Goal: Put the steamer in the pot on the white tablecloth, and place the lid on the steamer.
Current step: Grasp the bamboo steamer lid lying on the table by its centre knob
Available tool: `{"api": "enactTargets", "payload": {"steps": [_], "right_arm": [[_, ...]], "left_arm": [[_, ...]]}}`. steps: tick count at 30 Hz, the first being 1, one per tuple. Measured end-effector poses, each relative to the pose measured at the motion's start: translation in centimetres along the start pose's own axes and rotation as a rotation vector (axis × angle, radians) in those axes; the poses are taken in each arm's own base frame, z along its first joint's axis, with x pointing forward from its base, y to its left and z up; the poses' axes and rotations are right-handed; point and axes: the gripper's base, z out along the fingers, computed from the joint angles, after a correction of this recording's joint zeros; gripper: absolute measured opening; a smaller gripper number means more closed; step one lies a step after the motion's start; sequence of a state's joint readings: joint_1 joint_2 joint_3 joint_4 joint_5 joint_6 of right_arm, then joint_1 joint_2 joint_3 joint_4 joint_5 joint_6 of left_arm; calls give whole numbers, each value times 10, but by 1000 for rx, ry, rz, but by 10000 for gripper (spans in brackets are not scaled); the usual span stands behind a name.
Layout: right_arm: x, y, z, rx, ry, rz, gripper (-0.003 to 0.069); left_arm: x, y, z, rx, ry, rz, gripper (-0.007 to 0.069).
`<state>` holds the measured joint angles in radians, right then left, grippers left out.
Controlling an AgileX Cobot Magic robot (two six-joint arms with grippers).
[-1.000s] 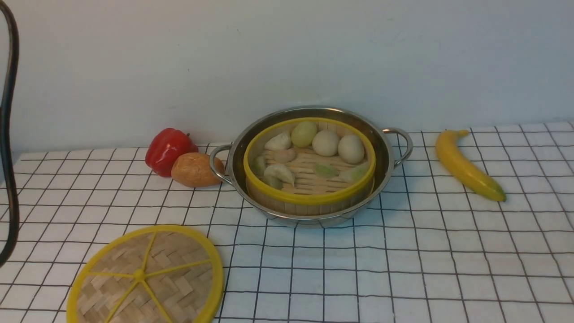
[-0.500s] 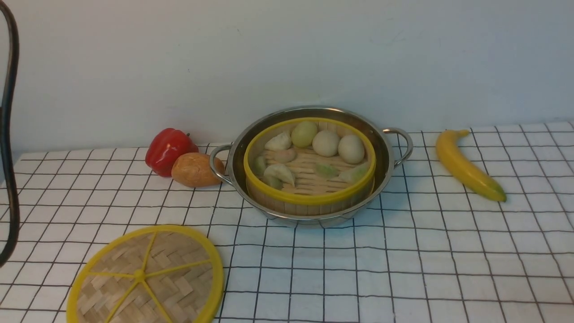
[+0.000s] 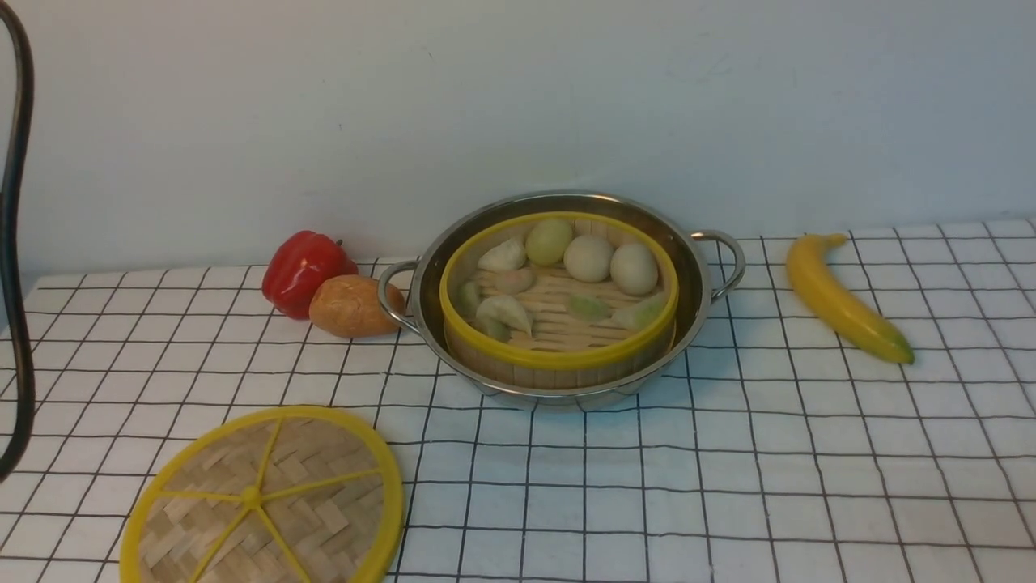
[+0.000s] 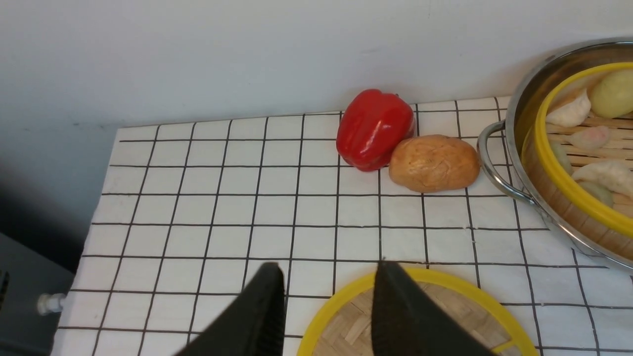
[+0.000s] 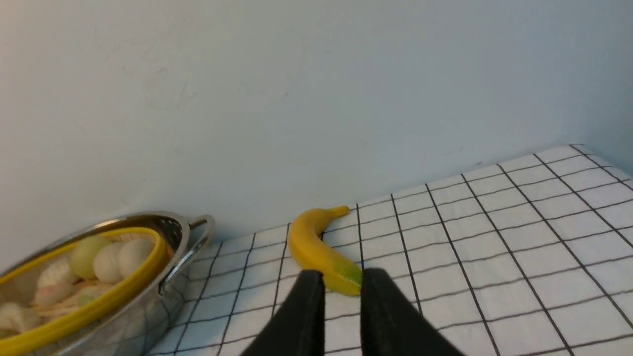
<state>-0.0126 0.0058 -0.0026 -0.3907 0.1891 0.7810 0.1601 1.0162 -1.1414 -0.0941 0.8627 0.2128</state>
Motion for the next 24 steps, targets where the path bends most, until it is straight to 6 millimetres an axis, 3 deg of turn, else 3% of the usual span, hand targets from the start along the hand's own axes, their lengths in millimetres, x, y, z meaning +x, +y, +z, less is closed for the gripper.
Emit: {"api": "enactTargets", "payload": {"steps": [13, 24], "right_arm": [[16, 0, -2, -21, 191, -322, 170], [22, 0, -2, -66, 215, -354, 202]], "left_arm": [[0, 0, 0, 0, 1, 0, 243], [0, 0, 1, 0, 2, 0, 243]]}}
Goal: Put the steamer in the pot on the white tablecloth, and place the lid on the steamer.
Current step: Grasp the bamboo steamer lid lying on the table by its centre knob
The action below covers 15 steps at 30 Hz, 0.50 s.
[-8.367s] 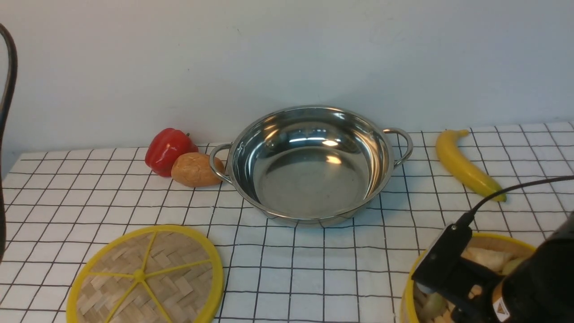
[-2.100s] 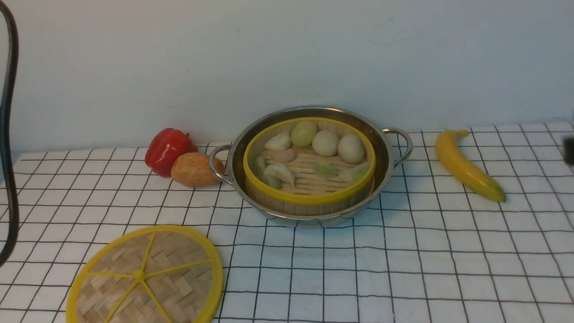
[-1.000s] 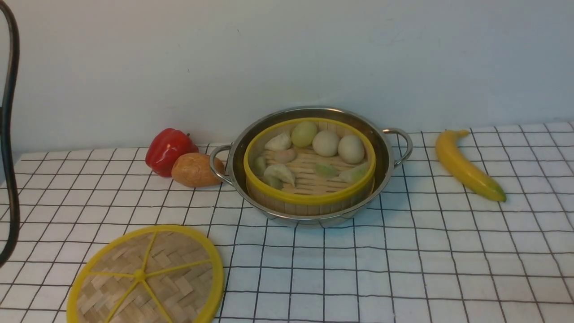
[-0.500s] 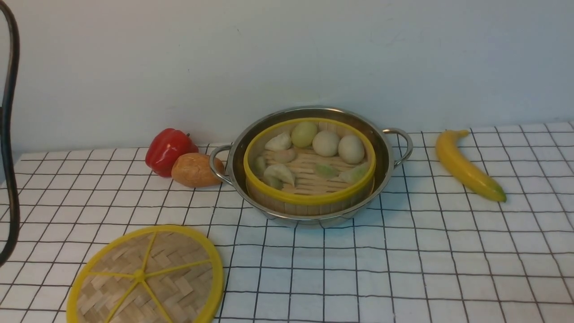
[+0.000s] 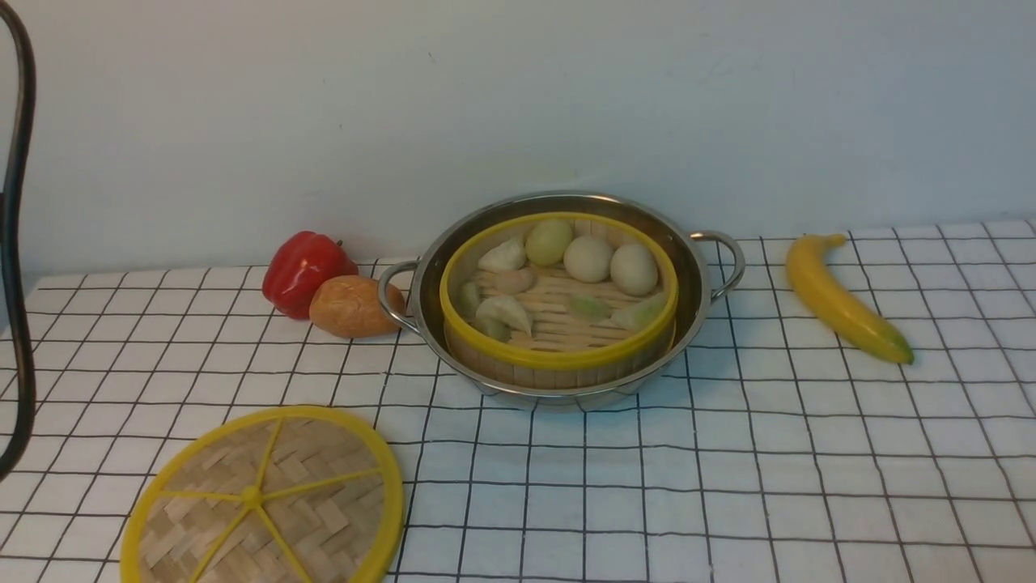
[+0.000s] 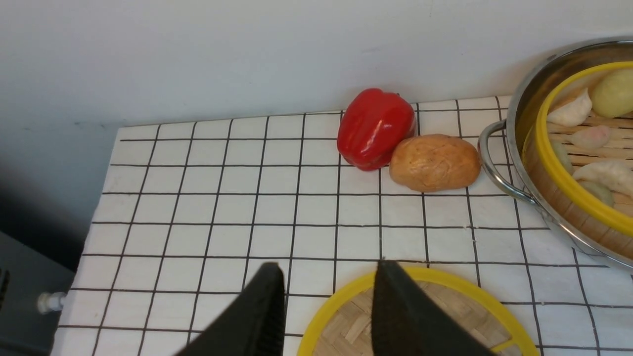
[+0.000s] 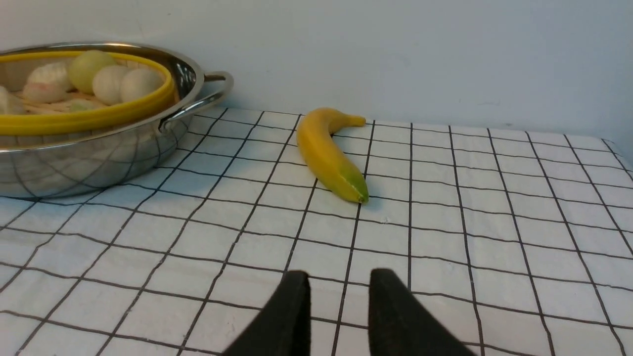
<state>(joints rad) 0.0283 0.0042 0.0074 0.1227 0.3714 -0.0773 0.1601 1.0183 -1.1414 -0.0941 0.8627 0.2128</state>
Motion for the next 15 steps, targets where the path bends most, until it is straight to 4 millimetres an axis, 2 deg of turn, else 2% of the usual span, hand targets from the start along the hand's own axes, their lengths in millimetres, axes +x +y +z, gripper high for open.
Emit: {"api": "enactTargets", "payload": {"steps": [15], "right_arm": [[0, 0, 0, 0, -5, -4, 237]], "left_arm": [[0, 0, 0, 0, 1, 0, 243]]}}
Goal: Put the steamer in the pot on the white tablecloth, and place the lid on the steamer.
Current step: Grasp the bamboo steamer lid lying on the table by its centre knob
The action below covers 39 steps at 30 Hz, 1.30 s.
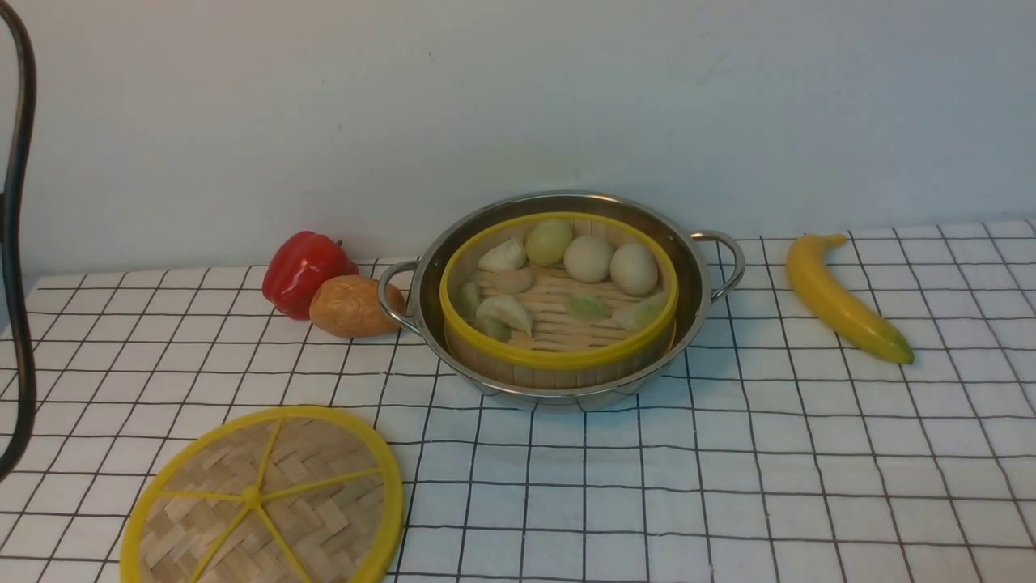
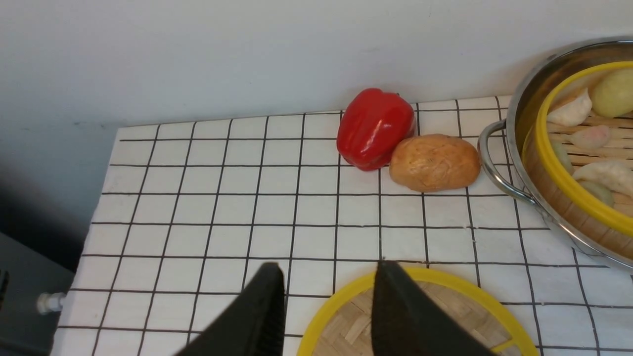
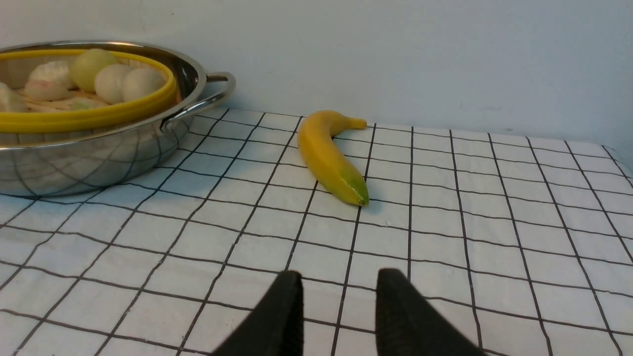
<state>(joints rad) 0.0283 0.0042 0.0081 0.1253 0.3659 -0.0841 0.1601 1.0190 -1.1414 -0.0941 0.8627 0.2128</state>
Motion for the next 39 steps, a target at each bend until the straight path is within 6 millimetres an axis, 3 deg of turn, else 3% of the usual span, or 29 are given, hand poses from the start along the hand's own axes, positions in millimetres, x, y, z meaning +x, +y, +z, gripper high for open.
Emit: {"api": "enactTargets", "payload": {"steps": [13, 17, 21, 26, 30, 32, 34, 35, 37, 39], "right_arm": [[0, 0, 0, 0, -2, 0, 240], [0, 0, 0, 0, -2, 0, 240], [0, 0, 0, 0, -2, 0, 240], [0, 0, 0, 0, -2, 0, 240], [0, 0, 0, 0, -4, 0, 240], [0, 0, 0, 0, -4, 0, 240], [0, 0, 0, 0, -5, 0, 240], [0, 0, 0, 1, -6, 0, 240], [-1, 0, 0, 1, -7, 0, 240], [-1, 0, 0, 1, -7, 0, 240]], "left_arm": [[-16, -1, 9, 26, -148, -58, 243], [0, -6, 18, 92, 51, -53, 243], [24, -15, 30, 211, 363, 4, 243], [27, -20, 49, 319, 447, 40, 243], [34, -26, 96, 463, 549, 90, 243], [37, -25, 105, 476, 575, 107, 243], [49, -23, 135, 503, 666, 143, 243], [50, -23, 138, 505, 673, 144, 243], [64, -23, 165, 533, 763, 141, 243], [72, -23, 178, 541, 811, 135, 243]]}}
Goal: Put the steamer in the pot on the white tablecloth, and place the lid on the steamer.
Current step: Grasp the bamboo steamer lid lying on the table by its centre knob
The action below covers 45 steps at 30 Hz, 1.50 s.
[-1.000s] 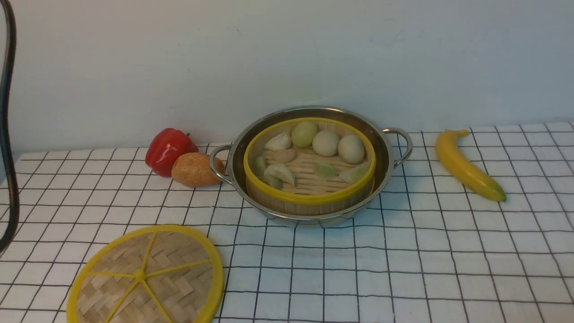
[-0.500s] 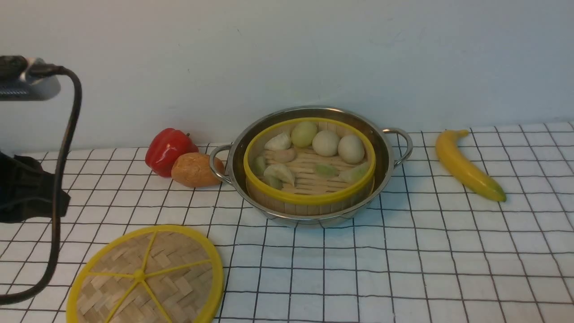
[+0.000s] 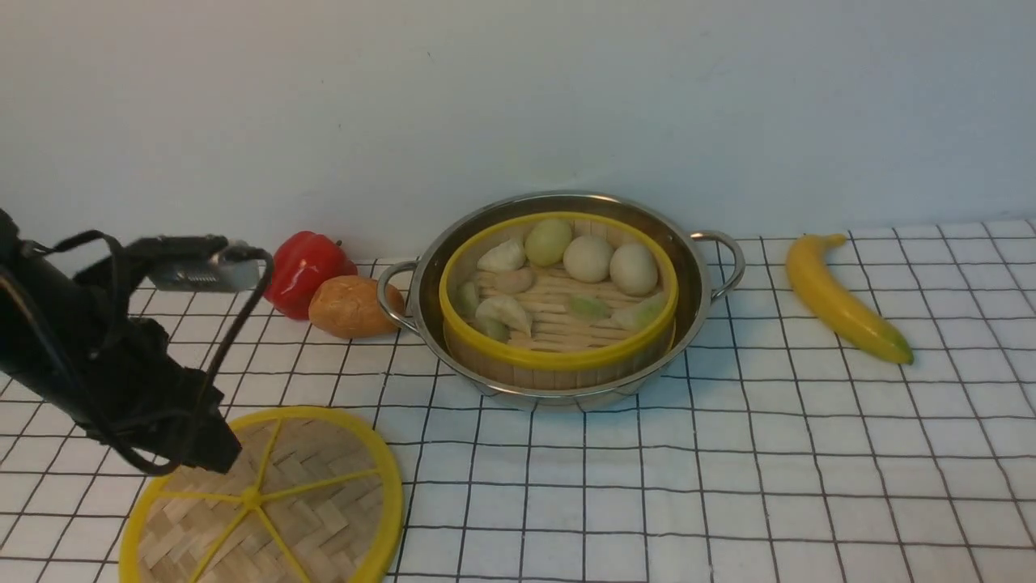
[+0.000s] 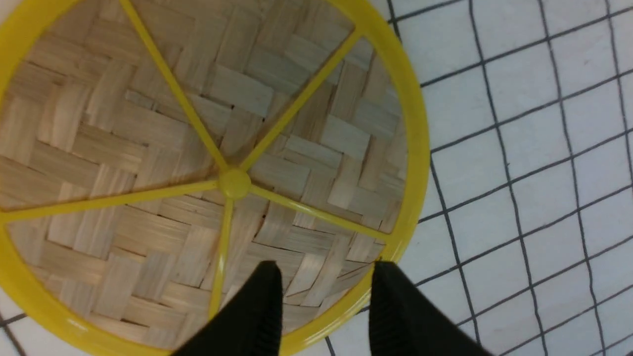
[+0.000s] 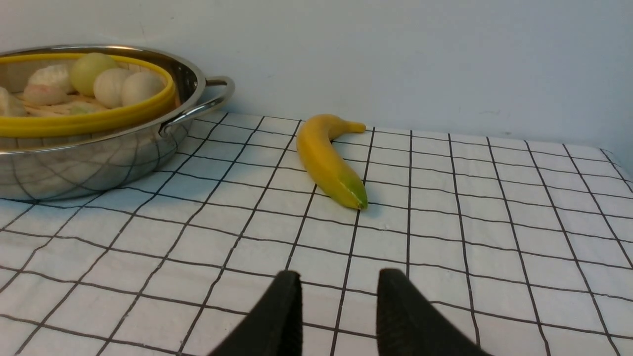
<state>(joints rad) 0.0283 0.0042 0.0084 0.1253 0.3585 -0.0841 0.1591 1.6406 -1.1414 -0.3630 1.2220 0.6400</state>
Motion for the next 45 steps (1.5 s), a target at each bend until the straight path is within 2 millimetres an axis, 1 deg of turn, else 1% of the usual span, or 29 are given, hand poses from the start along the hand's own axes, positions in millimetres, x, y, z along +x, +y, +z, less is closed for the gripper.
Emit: {"api": "enactTargets", "payload": {"steps": [2, 6, 12, 15, 18, 22, 24, 30, 34, 38, 41, 45], "right_arm": [[0, 0, 0, 0, -1, 0, 240], [0, 0, 0, 0, -2, 0, 240], [0, 0, 0, 0, -5, 0, 240], [0, 0, 0, 0, -5, 0, 240], [-1, 0, 0, 1, -7, 0, 240], [-1, 0, 0, 1, -7, 0, 240], [-1, 0, 0, 1, -7, 0, 240], [-1, 0, 0, 1, -7, 0, 240], [-1, 0, 0, 1, -8, 0, 240], [-1, 0, 0, 1, -8, 0, 240], [-1, 0, 0, 1, -8, 0, 240], [-1, 0, 0, 1, -8, 0, 240]], "left_arm": [[-2, 6, 10, 11, 35, -10, 243], [-4, 13, 23, 22, 68, -23, 243], [-11, 15, 31, -41, 57, -23, 252], [-16, 7, 35, -104, 77, 7, 265], [-27, -11, 46, -244, 96, 59, 274], [-33, -19, 50, -343, 83, 34, 274], [-34, -18, 50, -374, 75, 4, 274], [-32, -20, 53, -353, 68, -56, 274], [-24, -22, 62, -315, 93, -103, 274], [-18, -20, 67, -323, 117, -118, 274], [-20, -18, 67, -346, 97, -115, 274], [-26, -17, 67, -359, 30, -106, 274]]}}
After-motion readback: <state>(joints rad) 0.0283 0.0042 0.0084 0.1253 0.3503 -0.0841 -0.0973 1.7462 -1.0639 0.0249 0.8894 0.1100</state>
